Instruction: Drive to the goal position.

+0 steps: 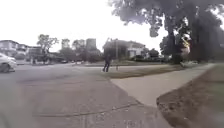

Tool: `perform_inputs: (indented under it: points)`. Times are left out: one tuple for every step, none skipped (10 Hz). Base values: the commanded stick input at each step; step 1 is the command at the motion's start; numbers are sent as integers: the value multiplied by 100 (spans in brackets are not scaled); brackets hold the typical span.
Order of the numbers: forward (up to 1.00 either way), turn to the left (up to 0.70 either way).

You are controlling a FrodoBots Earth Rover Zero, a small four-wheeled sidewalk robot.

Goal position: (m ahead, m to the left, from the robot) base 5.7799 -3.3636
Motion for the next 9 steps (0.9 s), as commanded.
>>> perform_inputs:
  points:
    - [100,0]
    - [100,-2]
    - [100,-5]
    - [100,-40]
    - [100,-29]
    - [100,0]
    - [100,0]
    - [100,0]
    - [0,0]
